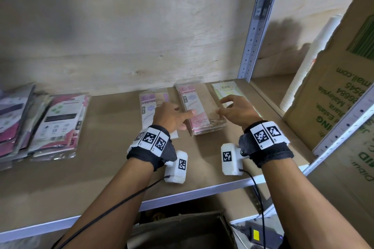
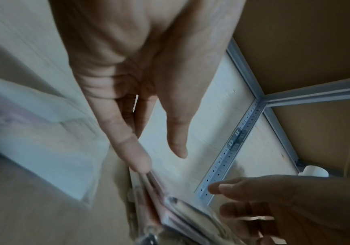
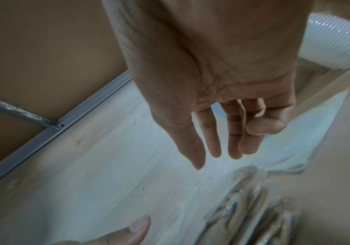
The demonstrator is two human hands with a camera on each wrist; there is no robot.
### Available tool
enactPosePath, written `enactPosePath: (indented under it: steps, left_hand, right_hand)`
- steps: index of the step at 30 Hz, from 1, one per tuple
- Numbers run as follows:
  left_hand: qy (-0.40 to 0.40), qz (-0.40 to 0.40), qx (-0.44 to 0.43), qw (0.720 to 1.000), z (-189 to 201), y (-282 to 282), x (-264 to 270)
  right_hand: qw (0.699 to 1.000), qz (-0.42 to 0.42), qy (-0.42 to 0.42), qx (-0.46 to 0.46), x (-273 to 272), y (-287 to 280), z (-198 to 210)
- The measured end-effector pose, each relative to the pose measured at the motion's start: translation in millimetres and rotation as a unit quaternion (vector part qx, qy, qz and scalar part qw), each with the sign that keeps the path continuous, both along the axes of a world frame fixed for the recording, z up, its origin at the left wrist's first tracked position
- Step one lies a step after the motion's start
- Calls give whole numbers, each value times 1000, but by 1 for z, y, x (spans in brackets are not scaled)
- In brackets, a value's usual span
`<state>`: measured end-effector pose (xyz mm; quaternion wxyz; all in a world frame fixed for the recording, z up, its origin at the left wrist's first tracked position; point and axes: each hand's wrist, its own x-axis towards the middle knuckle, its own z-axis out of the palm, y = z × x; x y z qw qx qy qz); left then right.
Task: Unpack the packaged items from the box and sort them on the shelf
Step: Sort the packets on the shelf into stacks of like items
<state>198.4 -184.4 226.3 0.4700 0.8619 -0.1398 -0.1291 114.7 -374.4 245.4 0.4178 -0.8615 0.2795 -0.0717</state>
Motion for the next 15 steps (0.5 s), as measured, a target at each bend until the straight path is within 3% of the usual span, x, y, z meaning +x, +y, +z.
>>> enactPosePath:
  steps: [3,6,15]
  left_hand:
    - [-8,34,-12,999,3,22,6]
    - [-19,77,-34,996,13,50,11]
    - [-46,212,-37,975,44,190,18]
  right_hand:
    - [998,10,-66,-2,-1,12,9]
    - [992,78,-96,20,0,35,16]
    - [948,269,-72,150,25,153,13]
